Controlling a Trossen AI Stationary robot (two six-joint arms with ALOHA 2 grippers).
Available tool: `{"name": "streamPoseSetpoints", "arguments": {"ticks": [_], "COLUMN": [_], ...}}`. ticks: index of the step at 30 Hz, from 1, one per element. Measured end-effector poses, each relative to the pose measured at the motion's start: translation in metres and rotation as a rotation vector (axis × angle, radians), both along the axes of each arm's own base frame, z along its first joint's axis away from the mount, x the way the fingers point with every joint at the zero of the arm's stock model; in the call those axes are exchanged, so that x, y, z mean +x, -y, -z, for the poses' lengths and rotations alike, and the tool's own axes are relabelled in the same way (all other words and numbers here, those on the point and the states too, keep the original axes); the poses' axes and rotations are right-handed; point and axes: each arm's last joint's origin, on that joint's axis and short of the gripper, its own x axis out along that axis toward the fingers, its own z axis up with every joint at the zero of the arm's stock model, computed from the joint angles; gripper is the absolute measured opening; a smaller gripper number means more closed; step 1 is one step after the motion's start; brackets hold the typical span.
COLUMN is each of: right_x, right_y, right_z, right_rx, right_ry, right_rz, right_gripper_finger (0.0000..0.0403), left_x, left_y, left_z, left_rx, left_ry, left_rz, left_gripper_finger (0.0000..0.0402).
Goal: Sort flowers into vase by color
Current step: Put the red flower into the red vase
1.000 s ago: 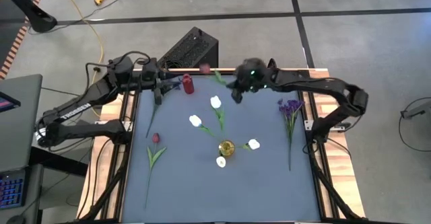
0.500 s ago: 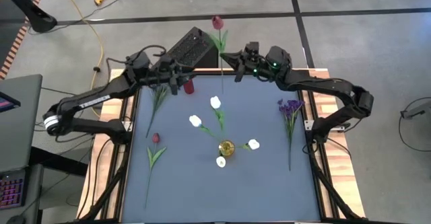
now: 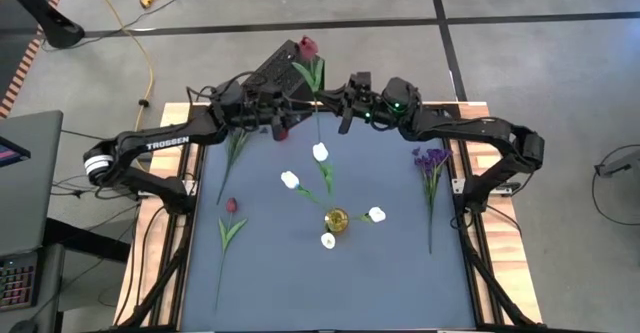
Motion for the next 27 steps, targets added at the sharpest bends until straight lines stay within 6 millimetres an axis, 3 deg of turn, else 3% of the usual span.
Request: {"name": "streamPoseSetpoints", "arguments": {"ticks": [9,24,27], "right_x": [0.000,0.000,0.000], "right_y": [0.000,0.001,0.000], "right_z": [0.000,0.000,0.000], "right_rx": [-0.006,-0.010,-0.010], "right_ry": [-0.001,0.001,0.001], "right_rz": [0.007,0.006,0.005], "right_gripper_finger": [0.0021,0.0021,0.0021], "left_x": [0.004,0.007,0.019], "left_y": [0.010,0.012,0.011], "left_z": [-0.008,-0.008,-0.005], "left_rx": [0.081,0.083,0.084], "left_ry": [0.068,0.074,0.063], "left_rz": [0.022,-0.121,-0.104], "left_gripper_finger": [0.0177,0.0177,0.0177]}}
